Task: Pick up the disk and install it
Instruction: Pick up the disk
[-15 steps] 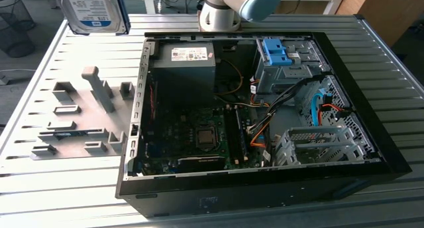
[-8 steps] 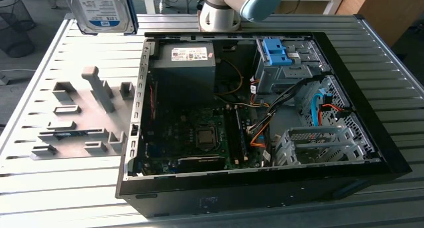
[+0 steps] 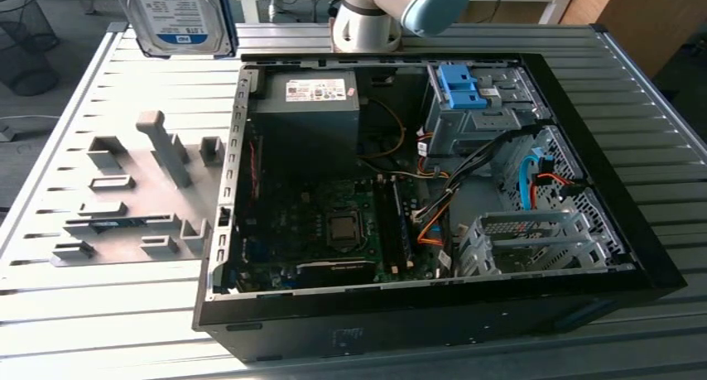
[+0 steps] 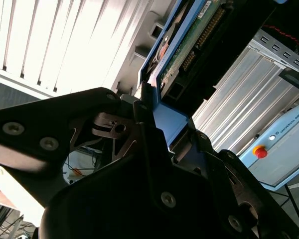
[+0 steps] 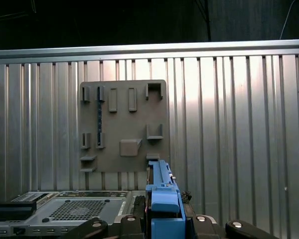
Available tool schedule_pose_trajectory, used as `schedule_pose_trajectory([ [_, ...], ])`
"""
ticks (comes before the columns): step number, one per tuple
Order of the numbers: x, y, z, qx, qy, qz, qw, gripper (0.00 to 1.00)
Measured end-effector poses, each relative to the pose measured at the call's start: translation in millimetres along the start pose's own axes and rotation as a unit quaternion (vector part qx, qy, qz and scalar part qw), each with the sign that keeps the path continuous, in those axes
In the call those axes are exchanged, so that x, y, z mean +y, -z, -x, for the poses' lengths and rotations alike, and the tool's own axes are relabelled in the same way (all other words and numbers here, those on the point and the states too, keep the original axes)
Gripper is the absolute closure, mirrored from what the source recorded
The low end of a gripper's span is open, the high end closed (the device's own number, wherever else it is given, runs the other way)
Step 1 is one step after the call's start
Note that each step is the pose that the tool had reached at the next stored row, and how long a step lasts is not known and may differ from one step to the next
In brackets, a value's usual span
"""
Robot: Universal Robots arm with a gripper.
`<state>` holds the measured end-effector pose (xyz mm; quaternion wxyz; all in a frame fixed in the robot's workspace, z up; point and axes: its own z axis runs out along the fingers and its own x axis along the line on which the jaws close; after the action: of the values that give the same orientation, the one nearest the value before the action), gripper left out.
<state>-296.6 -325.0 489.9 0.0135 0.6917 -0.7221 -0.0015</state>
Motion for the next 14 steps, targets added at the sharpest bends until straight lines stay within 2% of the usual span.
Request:
schedule_pose_trajectory([
  [5, -2.8, 0.0, 0.1, 0.0, 0.0, -0.0001, 1.0, 0.63],
  [9, -8.8, 0.1, 0.0, 0.0, 0.0, 0.0, 1.0, 0.63],
  [14, -15.3, 0.2, -4.5, 0.0, 0.0, -0.0001, 1.0, 0.63],
])
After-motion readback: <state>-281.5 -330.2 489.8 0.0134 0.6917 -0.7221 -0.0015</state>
